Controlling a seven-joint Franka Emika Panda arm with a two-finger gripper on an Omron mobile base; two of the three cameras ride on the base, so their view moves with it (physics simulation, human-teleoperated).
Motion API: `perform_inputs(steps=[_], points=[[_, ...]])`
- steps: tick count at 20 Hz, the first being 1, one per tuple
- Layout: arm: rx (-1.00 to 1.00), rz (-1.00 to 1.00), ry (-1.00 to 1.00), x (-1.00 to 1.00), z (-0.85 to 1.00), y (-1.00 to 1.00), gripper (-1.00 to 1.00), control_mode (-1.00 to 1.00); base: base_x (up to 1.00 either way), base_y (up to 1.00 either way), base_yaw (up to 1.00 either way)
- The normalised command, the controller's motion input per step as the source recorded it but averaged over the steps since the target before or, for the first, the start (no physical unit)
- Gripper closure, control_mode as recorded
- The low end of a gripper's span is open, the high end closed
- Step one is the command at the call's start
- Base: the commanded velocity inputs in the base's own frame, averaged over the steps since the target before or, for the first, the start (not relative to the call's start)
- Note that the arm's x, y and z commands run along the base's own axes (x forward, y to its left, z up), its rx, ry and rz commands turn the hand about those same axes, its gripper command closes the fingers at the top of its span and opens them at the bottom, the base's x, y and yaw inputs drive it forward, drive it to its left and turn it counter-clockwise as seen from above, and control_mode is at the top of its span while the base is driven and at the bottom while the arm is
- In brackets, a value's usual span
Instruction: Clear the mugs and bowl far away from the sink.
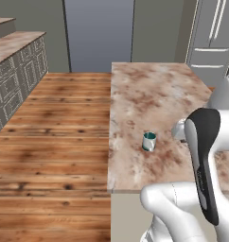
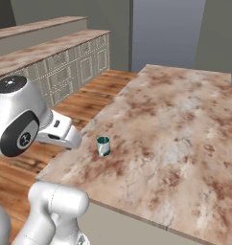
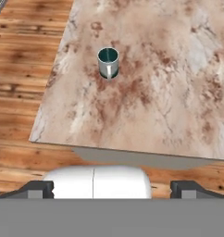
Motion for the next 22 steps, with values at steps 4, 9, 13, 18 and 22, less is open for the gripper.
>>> perform_inputs(steps=[4, 9, 13, 18, 22], points=[[0.0, 0.08, -0.03, 0.04, -0.02, 0.21, -1.0, -1.0, 0.0, 0.0, 0.0], [0.0, 0.0, 0.0, 0.0, 0.0, 0.0, -1.0, 1.0, 0.08, 0.0, -0.17], [0.0, 0.0, 0.0, 0.0, 0.0, 0.0, -1.0, 1.0, 0.23, 0.0, -0.76], [0.0, 0.0, 0.0, 0.0, 0.0, 0.0, -1.0, 1.0, 0.0, 0.0, -1.0], [0.0, 0.0, 0.0, 0.0, 0.0, 0.0, -1.0, 1.0, 0.0, 0.0, -1.0]])
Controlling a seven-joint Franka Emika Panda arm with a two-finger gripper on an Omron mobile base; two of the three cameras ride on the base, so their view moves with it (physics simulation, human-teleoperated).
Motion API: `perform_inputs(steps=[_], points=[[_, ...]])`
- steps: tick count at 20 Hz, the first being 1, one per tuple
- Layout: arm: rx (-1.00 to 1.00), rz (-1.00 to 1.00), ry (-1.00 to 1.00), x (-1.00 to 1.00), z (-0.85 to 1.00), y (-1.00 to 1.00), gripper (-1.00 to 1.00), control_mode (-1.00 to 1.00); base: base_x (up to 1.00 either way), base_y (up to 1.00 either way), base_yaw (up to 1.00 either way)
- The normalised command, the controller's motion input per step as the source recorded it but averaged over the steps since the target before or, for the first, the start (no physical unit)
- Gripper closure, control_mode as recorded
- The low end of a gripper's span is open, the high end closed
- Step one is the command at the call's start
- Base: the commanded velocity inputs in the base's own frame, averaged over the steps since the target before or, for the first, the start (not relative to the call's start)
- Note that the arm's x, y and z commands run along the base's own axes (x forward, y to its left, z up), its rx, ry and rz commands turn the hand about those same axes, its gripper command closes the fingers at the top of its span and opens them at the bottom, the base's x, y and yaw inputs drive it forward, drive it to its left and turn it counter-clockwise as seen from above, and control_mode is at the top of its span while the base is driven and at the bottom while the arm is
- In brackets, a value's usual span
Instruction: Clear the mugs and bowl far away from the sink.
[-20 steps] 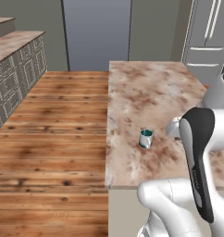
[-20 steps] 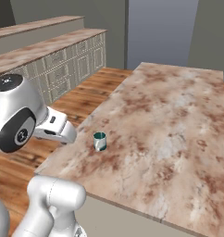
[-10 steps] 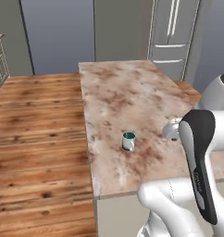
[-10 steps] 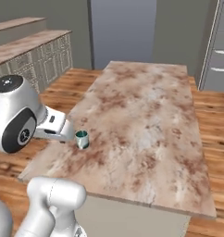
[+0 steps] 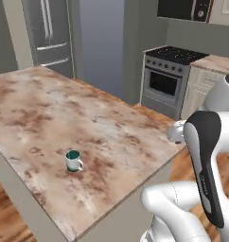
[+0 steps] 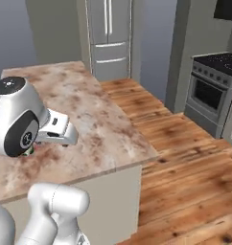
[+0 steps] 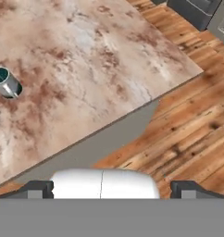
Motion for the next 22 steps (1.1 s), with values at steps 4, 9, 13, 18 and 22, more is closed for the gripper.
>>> perform_inputs(steps=[4, 9, 13, 18, 22], points=[[0.0, 0.0, 0.0, 0.0, 0.0, 0.0, -1.0, 1.0, 0.0, 0.0, -1.0], [0.0, 0.0, 0.0, 0.0, 0.0, 0.0, -1.0, 1.0, 0.0, 0.0, -1.0], [0.0, 0.0, 0.0, 0.0, 0.0, 0.0, -1.0, 1.0, 0.0, 0.0, -1.0], [0.0, 0.0, 0.0, 0.0, 0.0, 0.0, -1.0, 1.0, 0.0, 0.0, -1.0], [0.0, 0.0, 0.0, 0.0, 0.0, 0.0, -1.0, 1.0, 0.0, 0.0, -0.96]])
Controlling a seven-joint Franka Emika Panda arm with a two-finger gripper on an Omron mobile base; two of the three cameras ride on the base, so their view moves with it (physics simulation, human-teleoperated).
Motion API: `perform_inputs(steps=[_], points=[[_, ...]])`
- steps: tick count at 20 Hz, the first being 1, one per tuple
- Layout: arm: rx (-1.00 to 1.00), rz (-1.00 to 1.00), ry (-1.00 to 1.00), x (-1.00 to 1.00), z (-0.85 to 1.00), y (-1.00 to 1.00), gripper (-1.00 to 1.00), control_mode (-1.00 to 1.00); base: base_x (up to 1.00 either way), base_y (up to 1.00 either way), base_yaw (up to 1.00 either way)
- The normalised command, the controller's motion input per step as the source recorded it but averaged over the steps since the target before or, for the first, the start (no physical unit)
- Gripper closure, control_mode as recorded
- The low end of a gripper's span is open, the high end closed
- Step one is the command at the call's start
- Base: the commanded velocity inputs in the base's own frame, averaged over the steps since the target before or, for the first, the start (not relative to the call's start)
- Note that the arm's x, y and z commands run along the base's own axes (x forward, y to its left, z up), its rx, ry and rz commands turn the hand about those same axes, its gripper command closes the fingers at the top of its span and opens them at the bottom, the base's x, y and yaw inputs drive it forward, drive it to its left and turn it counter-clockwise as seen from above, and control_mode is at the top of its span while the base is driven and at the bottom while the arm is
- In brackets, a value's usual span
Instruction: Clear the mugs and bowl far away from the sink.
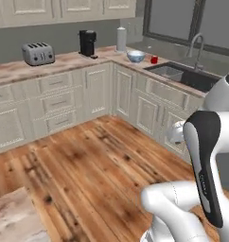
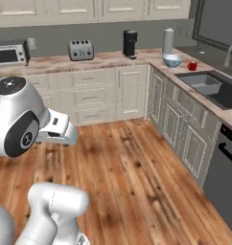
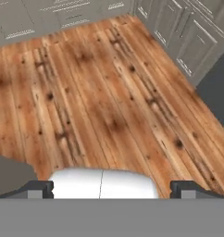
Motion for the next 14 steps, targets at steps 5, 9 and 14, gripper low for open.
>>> perform_inputs(steps=[5, 9, 14], points=[[0.0, 0.0, 0.0, 0.0, 0.0, 0.0, -1.0, 1.0, 0.0, -0.03, -0.85], [0.0, 0.0, 0.0, 0.0, 0.0, 0.0, -1.0, 1.0, 0.01, 0.0, -0.76], [0.0, 0.0, 0.0, 0.0, 0.0, 0.0, -1.0, 1.0, 0.29, 0.06, -0.57]])
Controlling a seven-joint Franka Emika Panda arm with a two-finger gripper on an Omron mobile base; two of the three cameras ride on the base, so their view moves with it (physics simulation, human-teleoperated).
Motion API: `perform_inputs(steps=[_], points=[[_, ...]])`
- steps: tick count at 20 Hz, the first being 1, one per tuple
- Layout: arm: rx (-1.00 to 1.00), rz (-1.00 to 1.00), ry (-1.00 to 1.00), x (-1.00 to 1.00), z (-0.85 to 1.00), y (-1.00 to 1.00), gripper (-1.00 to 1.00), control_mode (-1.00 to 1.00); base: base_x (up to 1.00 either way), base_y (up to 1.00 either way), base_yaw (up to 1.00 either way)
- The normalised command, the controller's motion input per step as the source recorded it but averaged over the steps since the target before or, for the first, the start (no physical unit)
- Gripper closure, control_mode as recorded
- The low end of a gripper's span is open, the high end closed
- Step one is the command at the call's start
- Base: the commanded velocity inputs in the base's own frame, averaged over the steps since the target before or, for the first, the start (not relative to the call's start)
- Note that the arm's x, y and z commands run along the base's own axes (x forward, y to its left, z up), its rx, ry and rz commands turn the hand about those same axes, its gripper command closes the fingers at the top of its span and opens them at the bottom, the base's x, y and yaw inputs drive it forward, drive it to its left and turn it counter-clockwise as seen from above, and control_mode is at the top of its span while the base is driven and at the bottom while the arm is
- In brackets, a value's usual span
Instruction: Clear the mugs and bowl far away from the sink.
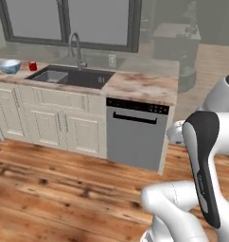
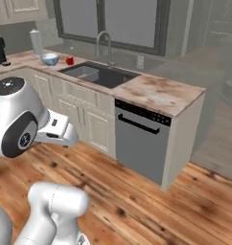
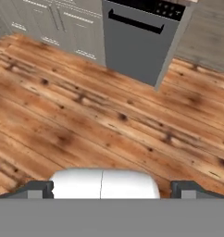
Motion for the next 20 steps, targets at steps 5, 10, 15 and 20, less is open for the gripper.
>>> perform_inputs(steps=[5, 10, 15, 20], points=[[0.0, 0.0, 0.0, 0.0, 0.0, 0.0, -1.0, 1.0, 0.74, 0.43, -0.24], [0.0, 0.0, 0.0, 0.0, 0.0, 0.0, -1.0, 1.0, 0.83, 0.97, -0.26], [0.0, 0.0, 0.0, 0.0, 0.0, 0.0, -1.0, 1.0, 0.95, 0.8, -0.13], [0.0, 0.0, 0.0, 0.0, 0.0, 0.0, -1.0, 1.0, 0.94, 0.75, -0.05]])
